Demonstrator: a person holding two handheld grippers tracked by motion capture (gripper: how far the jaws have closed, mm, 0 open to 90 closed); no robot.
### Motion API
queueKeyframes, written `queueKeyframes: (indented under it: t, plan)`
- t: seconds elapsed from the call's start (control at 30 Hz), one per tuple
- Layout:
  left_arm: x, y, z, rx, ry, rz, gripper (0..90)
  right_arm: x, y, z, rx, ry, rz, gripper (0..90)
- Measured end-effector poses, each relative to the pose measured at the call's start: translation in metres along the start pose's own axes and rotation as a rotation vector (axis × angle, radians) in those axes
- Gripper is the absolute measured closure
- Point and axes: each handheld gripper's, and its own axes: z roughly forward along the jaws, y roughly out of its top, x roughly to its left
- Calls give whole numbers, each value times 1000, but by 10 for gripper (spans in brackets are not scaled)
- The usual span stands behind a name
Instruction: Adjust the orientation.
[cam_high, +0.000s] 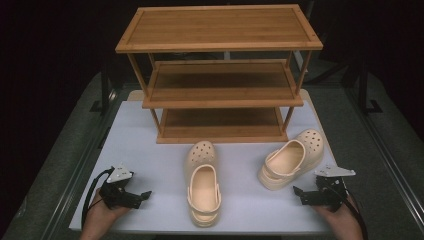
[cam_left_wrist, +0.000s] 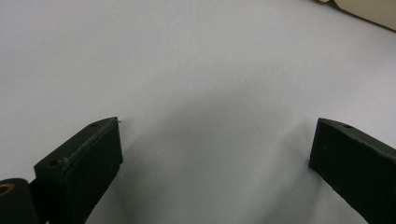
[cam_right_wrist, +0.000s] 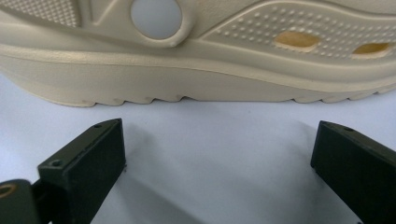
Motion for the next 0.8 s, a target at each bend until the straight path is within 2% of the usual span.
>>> queueKeyframes:
  t: [0.2, 0.3, 0.43, 0.5, 0.6, 0.8]
  plan:
    - [-2, 0, -2, -6, 3, 2, 25, 0, 0, 0, 0, 1, 1, 25]
    - [-3, -2, -4, -18, 1, -8, 83, 0, 0, 0, -1, 1, 1, 25]
    - [-2, -2, -7, -8, -6, -30, 86, 0, 0, 0, -2, 0, 0, 25]
    - [-1, -1, -11, -23, -7, -35, 144, 0, 0, 0, 0, 1, 1, 25]
    - [-3, 3, -15, -34, -6, -52, 144, 0, 0, 0, -1, 1, 1, 25]
    - [-10, 14, -21, -58, -19, -51, 148, 0, 0, 0, -2, 2, 1, 25]
